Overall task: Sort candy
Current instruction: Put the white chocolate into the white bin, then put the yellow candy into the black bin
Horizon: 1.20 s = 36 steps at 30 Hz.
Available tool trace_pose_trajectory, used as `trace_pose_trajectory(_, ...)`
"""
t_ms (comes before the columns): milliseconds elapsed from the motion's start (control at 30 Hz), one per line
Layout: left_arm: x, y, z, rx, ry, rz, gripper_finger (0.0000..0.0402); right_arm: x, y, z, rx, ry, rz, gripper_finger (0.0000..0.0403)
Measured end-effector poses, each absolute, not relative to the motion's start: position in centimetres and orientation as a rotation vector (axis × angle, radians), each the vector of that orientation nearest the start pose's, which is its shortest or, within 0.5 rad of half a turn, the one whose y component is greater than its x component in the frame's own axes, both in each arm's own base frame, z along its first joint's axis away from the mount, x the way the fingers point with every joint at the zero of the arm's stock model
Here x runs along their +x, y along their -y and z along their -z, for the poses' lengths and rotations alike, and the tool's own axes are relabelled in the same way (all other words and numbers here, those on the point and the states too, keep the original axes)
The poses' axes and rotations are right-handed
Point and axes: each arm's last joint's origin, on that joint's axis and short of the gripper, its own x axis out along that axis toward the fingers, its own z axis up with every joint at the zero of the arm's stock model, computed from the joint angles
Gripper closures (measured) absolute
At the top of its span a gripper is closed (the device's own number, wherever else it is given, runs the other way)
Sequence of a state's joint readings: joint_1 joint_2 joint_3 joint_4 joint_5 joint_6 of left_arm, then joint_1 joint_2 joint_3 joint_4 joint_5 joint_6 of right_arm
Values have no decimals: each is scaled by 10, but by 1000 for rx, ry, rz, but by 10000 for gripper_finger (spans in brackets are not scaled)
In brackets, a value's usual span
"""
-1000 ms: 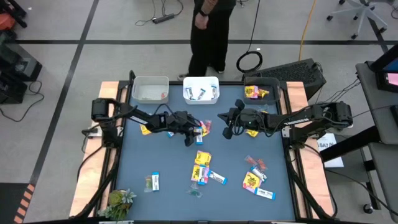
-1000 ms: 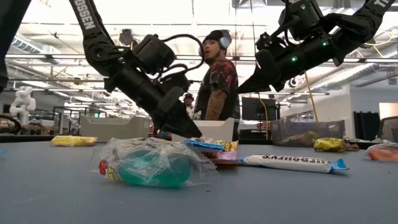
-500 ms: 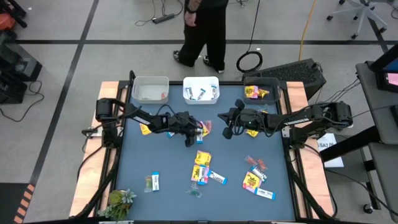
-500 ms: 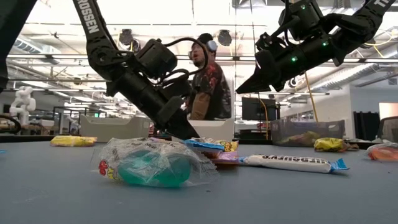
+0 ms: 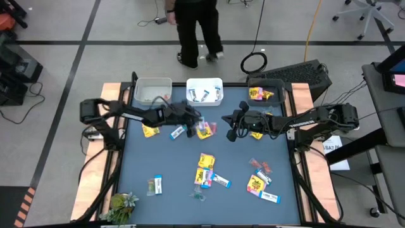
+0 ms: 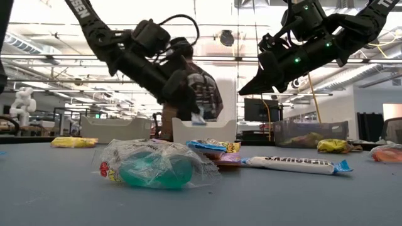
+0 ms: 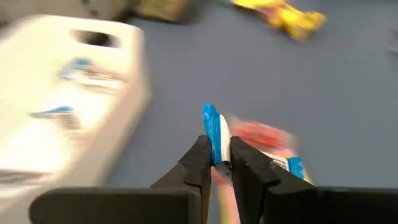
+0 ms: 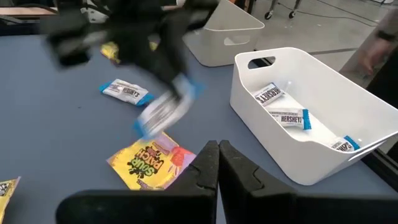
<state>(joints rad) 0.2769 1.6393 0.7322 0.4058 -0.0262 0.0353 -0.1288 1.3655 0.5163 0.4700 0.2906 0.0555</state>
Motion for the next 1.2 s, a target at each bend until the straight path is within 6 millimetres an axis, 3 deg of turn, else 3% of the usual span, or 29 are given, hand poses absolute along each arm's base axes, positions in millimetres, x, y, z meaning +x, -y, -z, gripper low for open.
trace_pose_trajectory(200,290,-142,-197,-43,-402,-473,351,258,42,-182,25,-370,425,403)
trace_pose_trajectory(333,287,-176,-197,-84,-451,-524,352,259,42,-183,27,-361,425,403)
trace_pose_trajectory(500,292,-198,-190,-78,-532,-523,352,259,42,-184,29,-346,422,403)
trace_pose_trajectory(733,299,-213,-171,-112,-611,-534,349,259,42,-184,27,-348,421,403)
trace_pose_trajectory(1200,298,-213,-168,-61,-648,-514,274,258,42,-182,22,-379,420,403)
